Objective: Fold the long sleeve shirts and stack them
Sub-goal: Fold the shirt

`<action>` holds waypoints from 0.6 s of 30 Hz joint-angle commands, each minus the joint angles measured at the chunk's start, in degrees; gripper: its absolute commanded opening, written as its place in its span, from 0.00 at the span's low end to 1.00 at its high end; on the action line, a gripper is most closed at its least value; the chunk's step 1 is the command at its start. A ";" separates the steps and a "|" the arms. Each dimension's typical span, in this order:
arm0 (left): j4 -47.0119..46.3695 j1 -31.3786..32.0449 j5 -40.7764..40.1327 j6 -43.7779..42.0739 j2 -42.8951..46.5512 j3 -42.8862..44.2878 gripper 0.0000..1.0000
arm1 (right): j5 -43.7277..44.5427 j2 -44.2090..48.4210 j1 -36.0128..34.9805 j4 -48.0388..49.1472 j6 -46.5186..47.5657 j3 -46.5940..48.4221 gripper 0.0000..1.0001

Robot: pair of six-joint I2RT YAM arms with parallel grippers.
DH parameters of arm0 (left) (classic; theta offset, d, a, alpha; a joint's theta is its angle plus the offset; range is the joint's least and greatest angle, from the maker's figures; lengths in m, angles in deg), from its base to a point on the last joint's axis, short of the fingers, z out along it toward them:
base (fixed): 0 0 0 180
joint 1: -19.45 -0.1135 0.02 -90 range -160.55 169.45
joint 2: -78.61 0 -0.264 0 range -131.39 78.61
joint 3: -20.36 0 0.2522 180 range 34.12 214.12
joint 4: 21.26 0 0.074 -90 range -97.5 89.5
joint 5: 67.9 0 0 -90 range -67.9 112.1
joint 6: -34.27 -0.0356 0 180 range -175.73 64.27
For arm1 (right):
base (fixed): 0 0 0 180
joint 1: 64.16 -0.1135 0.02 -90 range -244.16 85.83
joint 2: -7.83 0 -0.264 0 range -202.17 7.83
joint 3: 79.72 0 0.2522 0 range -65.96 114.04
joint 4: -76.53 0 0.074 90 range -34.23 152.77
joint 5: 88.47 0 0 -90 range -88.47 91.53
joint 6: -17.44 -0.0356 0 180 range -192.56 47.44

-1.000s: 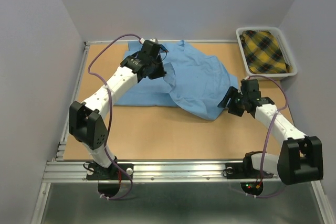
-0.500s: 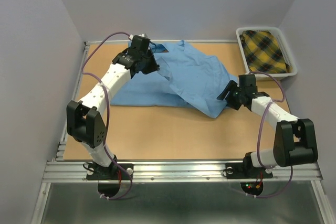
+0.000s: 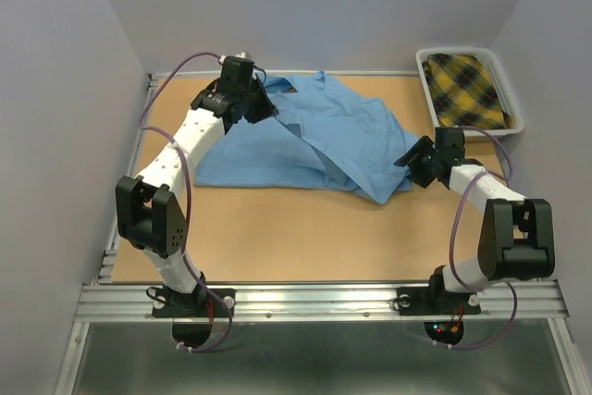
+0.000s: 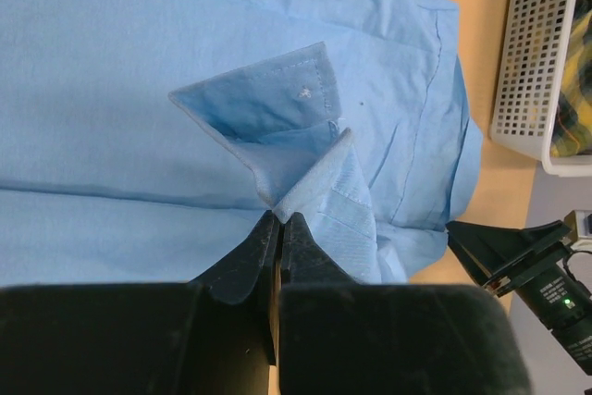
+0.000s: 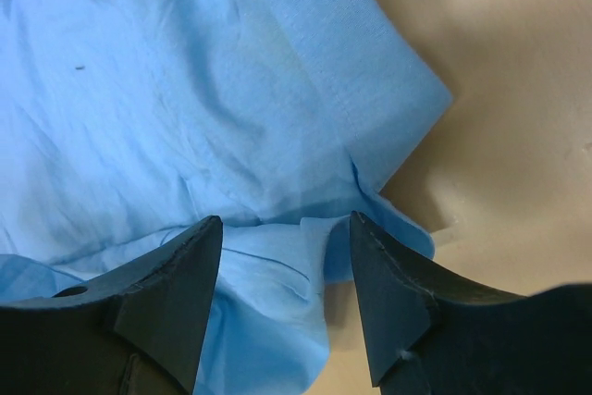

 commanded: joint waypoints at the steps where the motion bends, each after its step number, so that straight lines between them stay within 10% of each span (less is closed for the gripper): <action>1: -3.43 -1.26 2.46 -0.38 -1.31 4.59 0.00 | -1.97 -2.09 1.29 3.46 -2.48 3.11 0.62; 18: -15.36 -2.75 9.66 -1.00 -3.77 10.39 0.00 | -1.53 -2.10 4.10 4.87 -4.59 -1.64 0.62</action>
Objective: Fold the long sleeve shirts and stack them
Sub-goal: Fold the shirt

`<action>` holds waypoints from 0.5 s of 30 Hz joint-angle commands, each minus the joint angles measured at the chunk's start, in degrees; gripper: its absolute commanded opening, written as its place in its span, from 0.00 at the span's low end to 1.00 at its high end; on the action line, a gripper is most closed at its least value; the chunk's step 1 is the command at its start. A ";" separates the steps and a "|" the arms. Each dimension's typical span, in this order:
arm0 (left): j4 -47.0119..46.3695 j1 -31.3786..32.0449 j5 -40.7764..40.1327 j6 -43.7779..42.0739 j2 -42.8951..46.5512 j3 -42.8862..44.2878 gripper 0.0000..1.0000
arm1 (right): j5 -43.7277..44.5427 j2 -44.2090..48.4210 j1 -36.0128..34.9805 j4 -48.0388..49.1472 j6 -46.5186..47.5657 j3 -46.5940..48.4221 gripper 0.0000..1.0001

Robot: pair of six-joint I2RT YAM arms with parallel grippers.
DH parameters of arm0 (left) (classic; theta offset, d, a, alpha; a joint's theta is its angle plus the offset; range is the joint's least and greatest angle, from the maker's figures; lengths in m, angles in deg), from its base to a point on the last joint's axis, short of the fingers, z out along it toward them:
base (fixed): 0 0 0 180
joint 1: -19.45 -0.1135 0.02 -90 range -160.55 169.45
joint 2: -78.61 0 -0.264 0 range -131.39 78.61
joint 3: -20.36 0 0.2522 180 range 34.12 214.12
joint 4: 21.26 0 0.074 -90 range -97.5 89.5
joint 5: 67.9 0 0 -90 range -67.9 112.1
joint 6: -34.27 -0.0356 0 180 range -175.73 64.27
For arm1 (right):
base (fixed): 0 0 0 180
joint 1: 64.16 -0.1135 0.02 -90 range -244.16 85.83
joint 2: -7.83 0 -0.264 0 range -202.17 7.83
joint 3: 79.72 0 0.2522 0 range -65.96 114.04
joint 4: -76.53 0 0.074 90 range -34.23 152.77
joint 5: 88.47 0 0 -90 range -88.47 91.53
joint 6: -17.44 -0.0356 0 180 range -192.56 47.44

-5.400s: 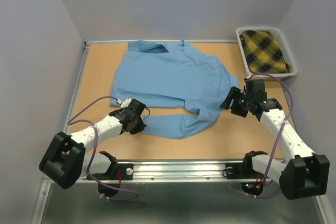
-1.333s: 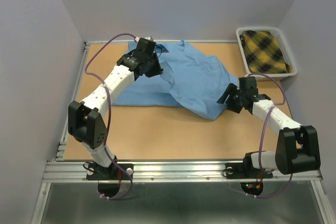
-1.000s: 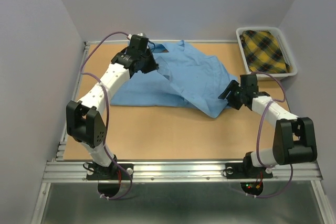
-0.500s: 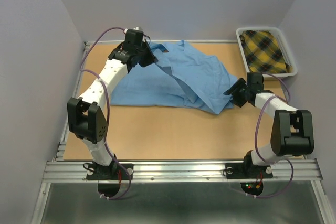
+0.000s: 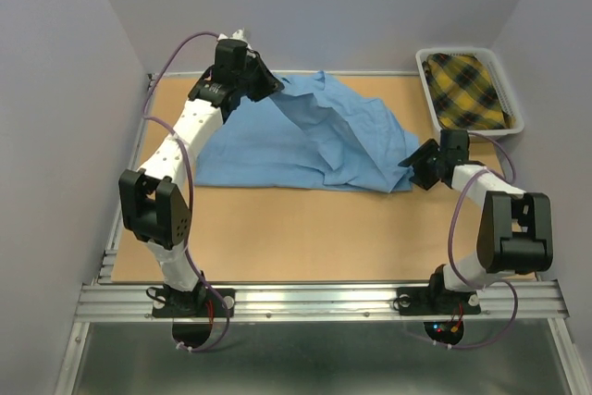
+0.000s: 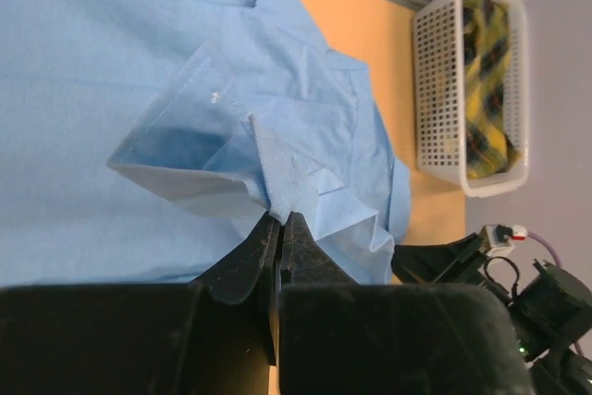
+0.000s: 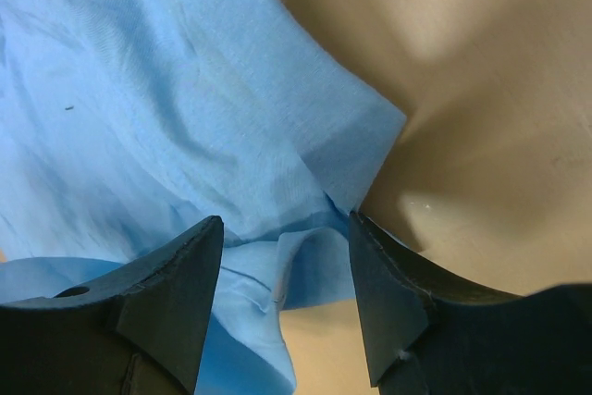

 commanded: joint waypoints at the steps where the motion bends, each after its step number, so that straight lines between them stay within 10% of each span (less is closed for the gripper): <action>1: -9.70 -0.48 4.60 -1.47 0.51 3.44 0.00 | 0.04 2.10 0.61 2.40 -0.37 -0.85 0.62; 15: -18.32 2.07 8.91 -17.03 -7.83 14.08 0.00 | -11.36 15.81 -0.27 -0.24 13.77 1.87 0.62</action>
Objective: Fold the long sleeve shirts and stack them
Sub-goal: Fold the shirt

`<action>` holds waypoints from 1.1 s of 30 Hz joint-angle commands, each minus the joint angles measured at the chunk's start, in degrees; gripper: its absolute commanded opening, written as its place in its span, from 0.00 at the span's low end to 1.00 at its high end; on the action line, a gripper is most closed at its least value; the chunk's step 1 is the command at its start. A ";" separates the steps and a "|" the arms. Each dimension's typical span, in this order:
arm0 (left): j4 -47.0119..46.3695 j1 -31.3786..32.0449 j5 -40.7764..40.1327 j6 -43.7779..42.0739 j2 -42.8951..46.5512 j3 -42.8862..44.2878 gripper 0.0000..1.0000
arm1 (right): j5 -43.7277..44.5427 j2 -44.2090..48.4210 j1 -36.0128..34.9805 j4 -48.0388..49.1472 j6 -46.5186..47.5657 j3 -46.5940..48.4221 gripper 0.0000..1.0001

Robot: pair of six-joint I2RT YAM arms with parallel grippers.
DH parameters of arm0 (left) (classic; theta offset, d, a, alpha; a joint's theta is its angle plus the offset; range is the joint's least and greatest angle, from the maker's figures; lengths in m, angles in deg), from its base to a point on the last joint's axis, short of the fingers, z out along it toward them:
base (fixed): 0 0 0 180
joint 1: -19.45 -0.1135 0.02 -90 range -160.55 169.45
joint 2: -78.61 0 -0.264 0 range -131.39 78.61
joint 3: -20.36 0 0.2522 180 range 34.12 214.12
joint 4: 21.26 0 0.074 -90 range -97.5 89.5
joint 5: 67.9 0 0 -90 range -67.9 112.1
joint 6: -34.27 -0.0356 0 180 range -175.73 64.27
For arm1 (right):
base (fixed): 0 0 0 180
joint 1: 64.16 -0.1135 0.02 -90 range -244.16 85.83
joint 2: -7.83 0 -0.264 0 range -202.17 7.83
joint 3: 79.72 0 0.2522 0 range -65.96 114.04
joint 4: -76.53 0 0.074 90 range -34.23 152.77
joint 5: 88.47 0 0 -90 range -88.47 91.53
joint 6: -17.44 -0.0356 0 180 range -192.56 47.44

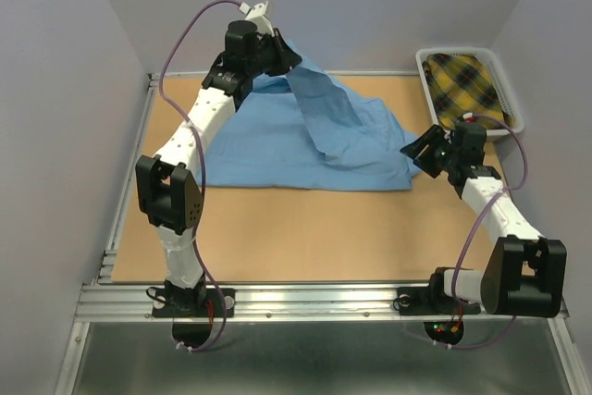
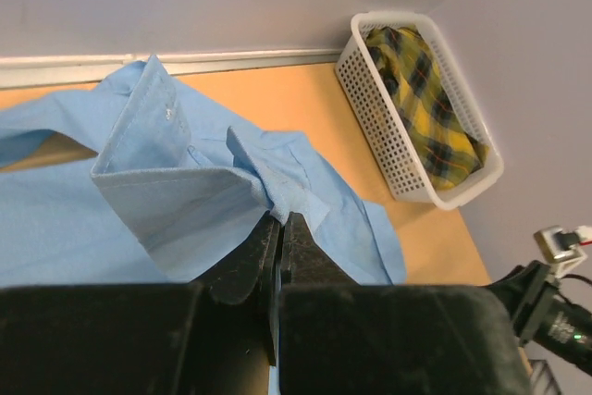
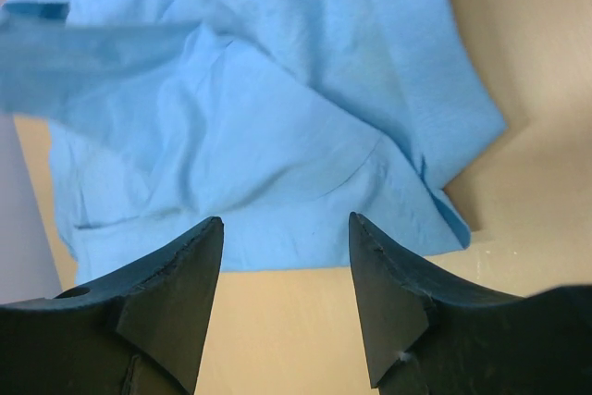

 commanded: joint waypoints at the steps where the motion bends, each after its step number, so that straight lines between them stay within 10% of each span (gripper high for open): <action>1: -7.15 0.87 2.98 -7.20 -0.64 3.76 0.00 | -8.08 2.09 -0.95 0.16 7.18 2.14 0.62; 11: -15.34 3.68 8.35 -11.24 -2.75 4.38 0.00 | -11.35 -4.49 -9.38 1.21 11.41 4.95 0.62; 33: -22.02 7.46 13.71 -10.63 0.41 3.77 0.00 | -17.06 -27.52 -17.83 37.50 -4.50 7.06 0.62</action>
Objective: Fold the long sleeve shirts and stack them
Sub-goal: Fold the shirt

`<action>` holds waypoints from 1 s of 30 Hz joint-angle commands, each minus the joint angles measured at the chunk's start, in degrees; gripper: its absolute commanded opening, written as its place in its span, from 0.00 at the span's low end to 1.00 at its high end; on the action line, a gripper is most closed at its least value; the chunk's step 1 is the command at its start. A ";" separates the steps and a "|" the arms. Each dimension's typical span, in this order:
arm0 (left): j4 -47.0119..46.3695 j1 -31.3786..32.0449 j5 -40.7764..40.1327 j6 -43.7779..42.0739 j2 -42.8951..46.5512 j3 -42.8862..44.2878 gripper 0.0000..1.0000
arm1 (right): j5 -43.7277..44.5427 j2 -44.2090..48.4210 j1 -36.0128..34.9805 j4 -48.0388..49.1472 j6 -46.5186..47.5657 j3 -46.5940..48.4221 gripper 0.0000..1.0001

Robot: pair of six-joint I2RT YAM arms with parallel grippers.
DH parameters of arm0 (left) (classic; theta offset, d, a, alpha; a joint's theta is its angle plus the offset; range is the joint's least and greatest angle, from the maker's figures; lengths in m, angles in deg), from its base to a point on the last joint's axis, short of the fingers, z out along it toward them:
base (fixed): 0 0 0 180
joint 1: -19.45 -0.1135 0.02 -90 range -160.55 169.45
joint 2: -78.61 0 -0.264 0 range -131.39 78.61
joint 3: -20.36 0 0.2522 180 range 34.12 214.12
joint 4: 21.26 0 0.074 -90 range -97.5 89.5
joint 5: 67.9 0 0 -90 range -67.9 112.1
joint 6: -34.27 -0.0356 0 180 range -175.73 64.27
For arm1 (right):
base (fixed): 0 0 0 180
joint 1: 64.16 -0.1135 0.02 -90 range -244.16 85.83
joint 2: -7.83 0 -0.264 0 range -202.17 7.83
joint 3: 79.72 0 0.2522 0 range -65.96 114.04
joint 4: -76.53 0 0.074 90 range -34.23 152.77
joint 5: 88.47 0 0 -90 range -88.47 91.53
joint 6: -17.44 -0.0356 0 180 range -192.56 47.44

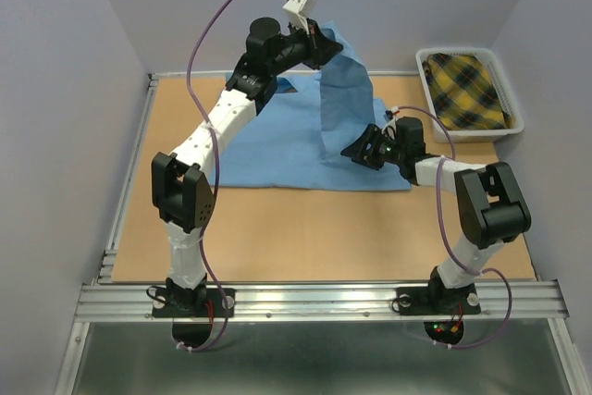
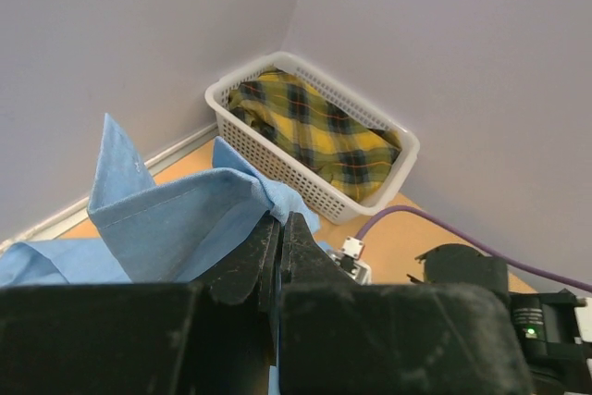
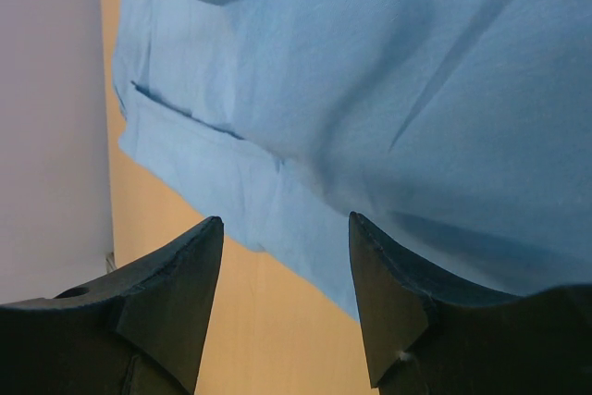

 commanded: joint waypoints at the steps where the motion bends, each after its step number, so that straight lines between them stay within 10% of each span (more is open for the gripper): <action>1: -4.12 0.27 2.85 -0.12 5.02 -1.28 0.00 | -0.25 -4.34 -0.41 10.75 -3.48 3.89 0.62; 30: 0.54 -0.08 7.78 -7.85 19.52 -24.65 0.00 | 12.41 -12.96 -0.49 17.09 -5.68 5.30 0.63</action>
